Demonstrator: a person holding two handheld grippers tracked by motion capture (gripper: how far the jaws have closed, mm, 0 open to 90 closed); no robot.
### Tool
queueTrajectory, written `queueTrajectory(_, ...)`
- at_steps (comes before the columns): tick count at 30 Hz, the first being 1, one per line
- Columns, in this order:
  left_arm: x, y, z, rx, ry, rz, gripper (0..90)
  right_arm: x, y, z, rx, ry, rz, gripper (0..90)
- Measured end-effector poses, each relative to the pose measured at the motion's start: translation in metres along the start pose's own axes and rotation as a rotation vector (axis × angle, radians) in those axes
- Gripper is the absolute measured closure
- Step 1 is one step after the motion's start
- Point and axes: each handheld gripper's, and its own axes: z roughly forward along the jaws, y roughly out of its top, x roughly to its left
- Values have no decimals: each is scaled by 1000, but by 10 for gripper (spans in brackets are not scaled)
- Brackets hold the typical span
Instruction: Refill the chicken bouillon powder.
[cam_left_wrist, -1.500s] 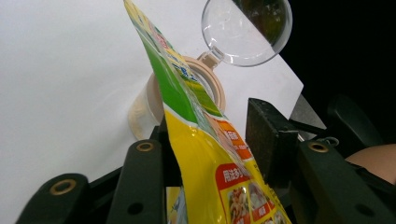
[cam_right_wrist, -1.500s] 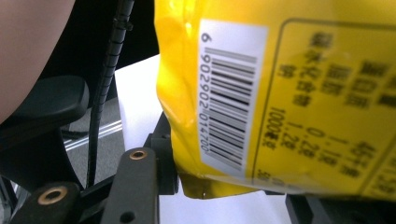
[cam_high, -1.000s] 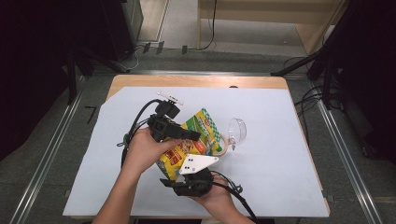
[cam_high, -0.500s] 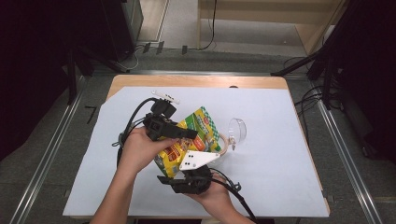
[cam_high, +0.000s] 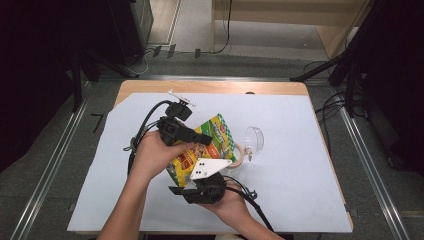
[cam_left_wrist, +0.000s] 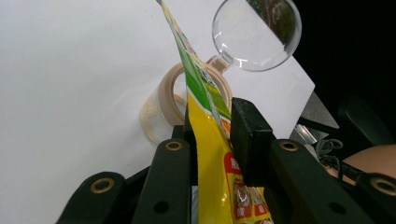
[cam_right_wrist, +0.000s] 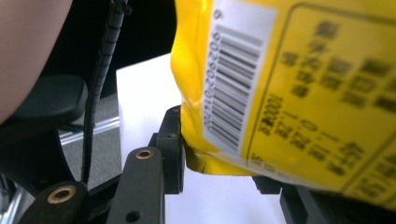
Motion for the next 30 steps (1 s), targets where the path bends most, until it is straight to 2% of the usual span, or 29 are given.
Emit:
queueTrajectory(3, 1, -1, 1, 1, -8, 1, 773, 2, -3, 2, 9, -20, -27, 640)
queueTrajectory(6, -2, -1, 1, -5, 4, 19, 776, 2, -3, 3, 11, -28, -24, 648)
queueTrajectory(11, -7, 0, -3, -26, 2, 27, 771, 1, -2, 4, 3, -12, -8, 662)
queueTrajectory(12, -9, 0, -3, -38, -3, 33, 771, 1, -1, 5, -3, -6, 4, 666)
queueTrajectory(13, -10, 0, -3, -38, -1, 33, 779, -2, -2, 6, -14, 14, 38, 671)
queueTrajectory(14, -11, 0, -4, -37, -6, 28, 780, -2, -2, 7, -17, 17, 43, 671)
queueTrajectory(17, -12, -1, -4, -37, -12, 21, 793, -1, -2, 7, -13, 15, 38, 672)
queueTrajectory(25, -13, 0, -6, -44, -2, 37, 807, -1, 0, 6, -15, 11, 29, 675)
queueTrajectory(30, -10, -1, -8, -53, 8, 29, 820, -3, 1, 7, -10, 27, 24, 672)
